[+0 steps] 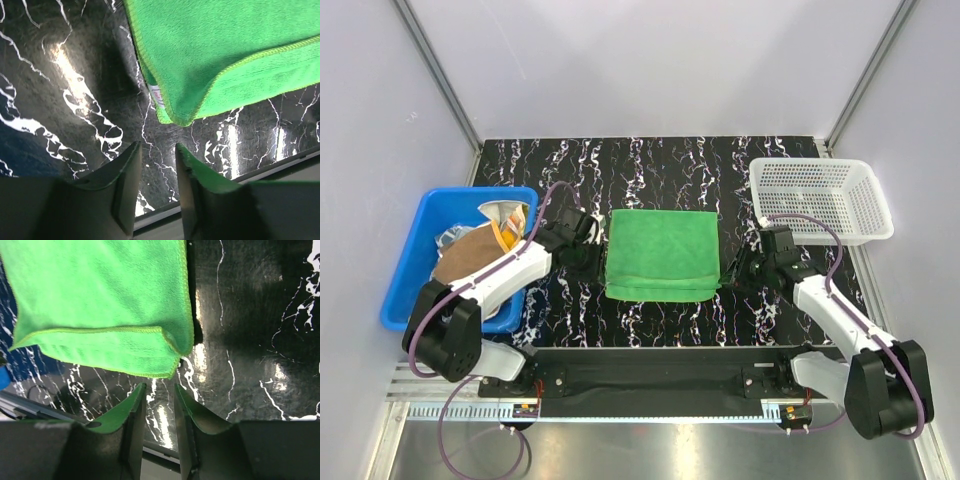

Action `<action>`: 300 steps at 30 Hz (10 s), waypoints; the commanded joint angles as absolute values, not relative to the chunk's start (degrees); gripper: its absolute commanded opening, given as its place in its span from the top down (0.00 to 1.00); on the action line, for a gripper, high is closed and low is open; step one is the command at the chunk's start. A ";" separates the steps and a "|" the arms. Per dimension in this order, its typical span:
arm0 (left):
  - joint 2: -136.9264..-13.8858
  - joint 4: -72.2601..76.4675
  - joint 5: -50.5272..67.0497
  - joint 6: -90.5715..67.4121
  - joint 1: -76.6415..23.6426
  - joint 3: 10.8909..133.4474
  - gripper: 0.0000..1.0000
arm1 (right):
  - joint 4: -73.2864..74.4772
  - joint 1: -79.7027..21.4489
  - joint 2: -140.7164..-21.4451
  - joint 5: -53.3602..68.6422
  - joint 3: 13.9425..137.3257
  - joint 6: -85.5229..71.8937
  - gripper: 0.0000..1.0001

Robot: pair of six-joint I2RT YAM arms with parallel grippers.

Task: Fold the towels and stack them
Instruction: Fold the towel

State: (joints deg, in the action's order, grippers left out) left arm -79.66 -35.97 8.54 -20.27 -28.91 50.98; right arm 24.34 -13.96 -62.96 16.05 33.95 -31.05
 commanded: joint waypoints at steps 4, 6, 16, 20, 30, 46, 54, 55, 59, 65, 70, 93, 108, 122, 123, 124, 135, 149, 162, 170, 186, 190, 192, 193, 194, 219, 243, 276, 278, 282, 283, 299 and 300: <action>-81.55 -34.72 6.85 -24.43 -28.92 55.98 0.57 | 23.12 -14.50 -66.52 15.12 38.40 -32.79 0.61; -82.96 -33.67 6.86 -24.78 -28.92 56.86 0.56 | 22.41 -14.50 -69.85 14.59 40.85 -31.91 0.60; -92.99 -29.45 10.89 -24.52 -29.00 61.79 0.60 | 18.10 -14.59 -86.39 16.17 49.30 -28.39 0.67; -91.68 -28.65 10.64 -25.05 -29.00 57.93 0.62 | 19.33 -15.03 -86.14 16.70 47.12 -27.69 0.69; -86.14 -29.88 5.72 -26.45 -30.85 51.15 0.64 | 20.83 -15.73 -71.21 20.47 35.25 -29.88 0.73; -87.54 -28.39 2.99 -29.97 -31.99 51.51 0.64 | 17.76 -16.52 -71.80 22.15 36.74 -33.31 0.73; -89.21 -27.51 0.45 -33.57 -32.61 46.41 0.75 | 17.05 -17.58 -75.50 18.02 32.52 -34.63 0.73; -89.21 -27.51 0.35 -33.75 -32.61 45.88 0.75 | 17.31 -17.67 -75.24 17.67 32.43 -34.63 0.73; -88.68 -27.68 0.44 -34.63 -32.78 45.27 0.76 | 19.59 -17.93 -73.04 16.26 33.13 -34.28 0.73; -83.95 -31.90 0.44 -35.42 -33.93 47.72 0.71 | 24.60 -18.63 -69.62 15.82 36.03 -33.31 0.71; -82.70 -36.64 -2.63 -33.67 -33.93 56.84 0.64 | 23.29 -19.86 -69.52 17.40 38.40 -32.96 0.70; -83.24 -27.67 -0.35 -40.08 -34.10 44.19 0.67 | 26.01 -23.29 -72.16 13.27 38.13 -35.07 0.67; -94.29 -34.46 2.10 -14.51 -23.12 76.89 0.44 | 35.33 -16.88 -94.73 18.81 78.44 -4.67 0.46; -117.68 -35.78 11.33 1.58 -18.99 94.92 0.46 | 47.18 -9.67 -124.70 27.94 106.24 15.99 0.54; -118.21 -34.81 11.77 1.76 -18.81 95.01 0.46 | 48.59 -9.15 -127.50 29.69 109.57 16.61 0.53; -119.78 -34.72 13.34 2.37 -18.37 95.36 0.46 | 50.87 -8.97 -128.83 30.05 111.17 18.09 0.53; -127.09 -36.82 14.85 7.55 -17.67 102.30 0.48 | 54.23 -7.82 -137.19 28.65 118.21 23.11 0.58; -129.55 -39.63 16.61 11.51 -17.31 105.73 0.56 | 54.76 -7.65 -138.95 30.76 119.97 24.96 0.73; -129.64 -42.62 18.19 12.66 -17.31 109.94 1.00 | 52.22 -7.73 -138.78 29.63 120.85 23.74 1.00; -120.78 -37.01 11.60 12.39 -17.31 107.94 1.00 | 42.99 -7.73 -129.49 24.35 119.54 20.22 1.00; -96.08 -28.12 3.96 10.28 -19.15 95.37 1.00 | 30.15 -9.40 -102.94 21.71 107.85 13.89 1.00; -87.31 -30.67 1.32 10.72 -21.97 92.91 1.00 | 31.64 -10.54 -94.15 20.66 102.24 13.89 1.00; -84.30 -31.55 0.18 10.63 -24.16 90.63 1.00 | 32.43 -10.90 -88.70 20.13 97.94 13.54 1.00; -81.33 -31.90 0.18 10.55 -25.04 89.92 1.00 | 32.43 -10.90 -85.11 20.13 96.43 13.27 1.00; -79.82 -32.25 -2.26 10.02 -26.79 89.22 1.00 | 32.52 -10.99 -83.25 20.13 94.94 12.66 1.00; -99.35 -28.04 7.11 7.12 -20.58 83.13 1.00 | 15.73 -12.22 -97.17 24.70 80.91 8.17 1.00; -115.14 -28.83 9.93 12.83 -15.11 95.54 1.00 | 10.30 -11.34 -118.49 21.98 95.37 20.04 1.00; -92.20 -35.15 11.16 6.42 -23.47 69.18 1.00 | 11.25 -13.80 -90.88 21.27 59.60 2.55 1.00; -92.11 -34.90 11.34 6.07 -23.99 68.12 1.00 | 12.04 -13.89 -91.05 20.66 59.07 1.67 1.00; -92.55 -35.59 11.34 5.54 -24.87 66.62 1.00 | 13.36 -14.15 -91.05 19.08 57.74 1.41 0.99; -92.64 -35.86 11.34 5.45 -25.05 66.36 0.96 | 14.40 -14.15 -91.23 18.72 57.83 1.06 0.99; -88.24 -34.38 12.72 -5.87 -26.10 66.10 0.58 | 25.84 -17.21 -91.58 18.46 66.44 -5.45 0.70; -88.94 -33.67 13.09 -7.02 -26.19 65.66 0.58 | 25.93 -17.75 -92.97 17.59 67.05 -6.15 0.70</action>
